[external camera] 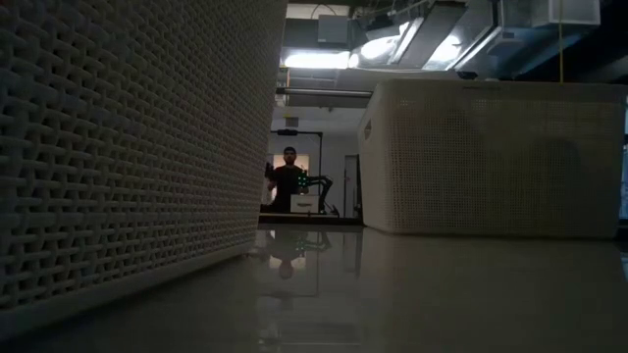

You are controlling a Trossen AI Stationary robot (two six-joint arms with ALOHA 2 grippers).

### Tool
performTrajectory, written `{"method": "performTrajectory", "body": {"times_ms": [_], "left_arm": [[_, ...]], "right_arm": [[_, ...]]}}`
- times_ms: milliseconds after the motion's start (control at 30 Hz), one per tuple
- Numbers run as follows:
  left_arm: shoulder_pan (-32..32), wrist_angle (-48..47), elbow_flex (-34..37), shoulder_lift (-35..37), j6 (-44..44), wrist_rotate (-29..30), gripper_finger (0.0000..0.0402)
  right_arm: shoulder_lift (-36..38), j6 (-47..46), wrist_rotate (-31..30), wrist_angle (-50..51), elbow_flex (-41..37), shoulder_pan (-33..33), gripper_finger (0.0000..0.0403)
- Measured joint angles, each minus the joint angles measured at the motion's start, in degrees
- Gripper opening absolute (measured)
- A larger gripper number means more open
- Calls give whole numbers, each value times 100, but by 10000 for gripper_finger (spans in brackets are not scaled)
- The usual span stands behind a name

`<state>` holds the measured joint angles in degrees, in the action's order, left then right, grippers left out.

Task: Sort clothes
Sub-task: Put the purple sock into the bottom white bin

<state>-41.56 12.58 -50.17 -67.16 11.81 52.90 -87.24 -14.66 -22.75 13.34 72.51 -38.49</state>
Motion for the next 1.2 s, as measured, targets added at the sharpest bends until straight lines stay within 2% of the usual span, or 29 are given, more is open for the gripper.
{"method": "performTrajectory", "body": {"times_ms": [333,600,800,1000,1200], "left_arm": [[0,0,0,0,13,-2,180],[0,0,0,0,13,1,180],[0,2,0,0,13,0,180],[0,2,0,0,13,-1,180],[0,2,0,0,13,1,180]], "right_arm": [[0,531,261,-730,0,407,5],[0,770,696,-1368,0,735,5],[-11,934,738,-1667,0,960,5],[-225,1086,1212,-2293,0,1175,5],[-461,1095,1369,-2651,0,1365,5]]}}
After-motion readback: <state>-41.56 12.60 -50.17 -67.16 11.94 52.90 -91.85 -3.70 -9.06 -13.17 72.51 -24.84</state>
